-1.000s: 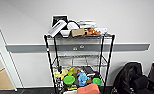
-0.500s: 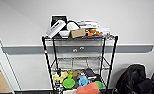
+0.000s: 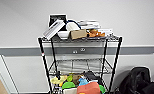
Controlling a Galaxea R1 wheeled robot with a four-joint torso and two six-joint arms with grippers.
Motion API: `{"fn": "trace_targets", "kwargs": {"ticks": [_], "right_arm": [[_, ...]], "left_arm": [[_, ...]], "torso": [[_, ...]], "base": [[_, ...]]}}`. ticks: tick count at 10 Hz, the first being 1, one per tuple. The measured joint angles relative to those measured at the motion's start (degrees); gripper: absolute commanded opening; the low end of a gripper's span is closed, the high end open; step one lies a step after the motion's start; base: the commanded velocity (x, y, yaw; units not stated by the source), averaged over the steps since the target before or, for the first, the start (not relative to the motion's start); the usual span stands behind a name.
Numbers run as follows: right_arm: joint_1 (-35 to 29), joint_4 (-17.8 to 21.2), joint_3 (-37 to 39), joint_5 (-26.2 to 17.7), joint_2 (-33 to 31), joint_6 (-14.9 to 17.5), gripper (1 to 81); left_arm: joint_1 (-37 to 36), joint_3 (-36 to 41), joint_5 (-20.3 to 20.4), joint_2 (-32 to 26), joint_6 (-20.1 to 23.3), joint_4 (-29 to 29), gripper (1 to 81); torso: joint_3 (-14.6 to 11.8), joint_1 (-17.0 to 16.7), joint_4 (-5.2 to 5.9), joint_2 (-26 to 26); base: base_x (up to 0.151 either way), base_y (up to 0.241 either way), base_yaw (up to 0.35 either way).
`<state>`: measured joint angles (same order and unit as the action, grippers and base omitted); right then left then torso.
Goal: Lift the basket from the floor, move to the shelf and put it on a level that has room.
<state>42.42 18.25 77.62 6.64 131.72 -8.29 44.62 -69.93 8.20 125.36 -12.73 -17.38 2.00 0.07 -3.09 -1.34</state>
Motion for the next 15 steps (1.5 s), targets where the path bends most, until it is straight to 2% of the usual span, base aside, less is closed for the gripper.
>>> {"fn": "trace_targets", "kwargs": {"ticks": [8,15], "right_arm": [[-0.72,0.07,-1.79,1.29,-0.73,0.02,1.0],[-1.02,0.11,-3.80,1.27,-1.82,-0.13,1.0]], "left_arm": [[-0.44,1.43,0.85,-0.74,0.00,-0.06,1.0],[-0.63,2.45,1.00,-1.27,0.00,-0.22,1.0]], "torso": [[0.00,0.02,0.00,0.02],[0.02,-0.02,0.00,0.05]], "base": [[0.145,-0.055,0.000],[0.000,0.000,0.000]]}}
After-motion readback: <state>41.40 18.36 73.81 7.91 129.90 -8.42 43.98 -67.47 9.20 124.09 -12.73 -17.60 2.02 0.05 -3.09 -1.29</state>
